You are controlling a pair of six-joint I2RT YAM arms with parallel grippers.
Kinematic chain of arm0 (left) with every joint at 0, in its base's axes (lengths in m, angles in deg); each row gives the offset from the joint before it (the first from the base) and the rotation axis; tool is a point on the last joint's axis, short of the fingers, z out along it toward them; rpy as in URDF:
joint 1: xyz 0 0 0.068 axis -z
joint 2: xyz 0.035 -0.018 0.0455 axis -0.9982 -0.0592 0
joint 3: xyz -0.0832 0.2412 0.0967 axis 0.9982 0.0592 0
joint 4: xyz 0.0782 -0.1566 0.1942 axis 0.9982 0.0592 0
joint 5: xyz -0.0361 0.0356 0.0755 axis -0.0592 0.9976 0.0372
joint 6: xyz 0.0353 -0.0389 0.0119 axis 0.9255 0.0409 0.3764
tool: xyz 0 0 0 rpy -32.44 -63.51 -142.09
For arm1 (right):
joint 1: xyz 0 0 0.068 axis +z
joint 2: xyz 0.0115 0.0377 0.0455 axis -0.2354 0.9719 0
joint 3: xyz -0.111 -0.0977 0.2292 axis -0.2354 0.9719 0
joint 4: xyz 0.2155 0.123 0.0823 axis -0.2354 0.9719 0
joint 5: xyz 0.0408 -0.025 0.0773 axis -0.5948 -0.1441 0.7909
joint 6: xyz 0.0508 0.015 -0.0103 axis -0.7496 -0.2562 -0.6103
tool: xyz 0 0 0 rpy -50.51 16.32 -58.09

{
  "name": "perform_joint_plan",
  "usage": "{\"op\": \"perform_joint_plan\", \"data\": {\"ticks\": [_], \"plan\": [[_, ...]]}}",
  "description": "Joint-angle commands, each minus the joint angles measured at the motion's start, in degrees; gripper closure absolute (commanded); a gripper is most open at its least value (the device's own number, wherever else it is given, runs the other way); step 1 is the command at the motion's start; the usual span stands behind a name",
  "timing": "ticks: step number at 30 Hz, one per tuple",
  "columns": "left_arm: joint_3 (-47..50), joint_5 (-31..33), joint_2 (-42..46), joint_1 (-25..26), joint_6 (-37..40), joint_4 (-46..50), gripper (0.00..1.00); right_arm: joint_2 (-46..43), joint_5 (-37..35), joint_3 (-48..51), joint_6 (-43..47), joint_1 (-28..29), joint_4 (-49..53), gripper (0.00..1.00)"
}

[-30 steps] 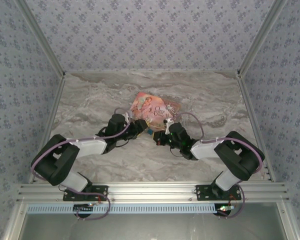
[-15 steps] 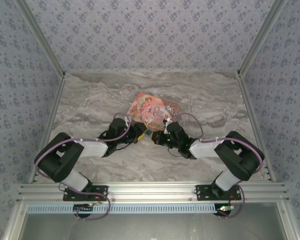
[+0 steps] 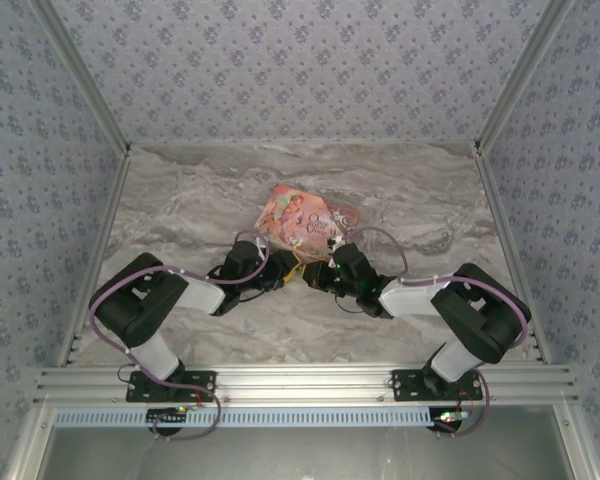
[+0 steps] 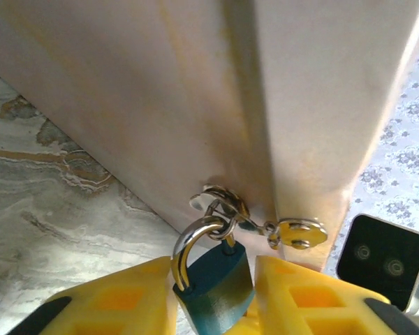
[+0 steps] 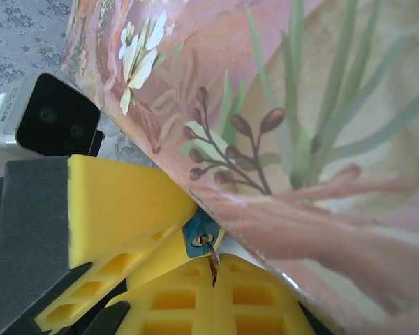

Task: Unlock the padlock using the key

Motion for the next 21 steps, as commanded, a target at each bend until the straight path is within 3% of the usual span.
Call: {"op": "perform_joint_plan", "data": {"ticks": [1,7,13,18,21], "plan": [[0.13,1.41,-0.41,0.44,-0.29,-2.55,0.71,-1.73,-0.55,-1.31,-1.82,0.49,-0.49,0.96],[0.3,1.96,-0.08,0.43,0.01,-2.24,0.82,-2.38,-0.85,-1.19,-2.41,0.52,-0.87,0.93],[-0.11,2.54,1.79,0.45,1.42,0.22,0.96,-3.67,-1.3,0.02,-1.2,0.18,-0.82,0.78],[-0.75,2.84,4.01,0.52,2.32,2.7,1.0,-7.07,-2.49,1.22,3.42,-0.27,3.98,0.64],[-0.82,3.25,5.32,0.51,1.53,3.37,1.0,-10.83,-4.68,1.79,9.07,-0.45,9.99,0.62]]}}
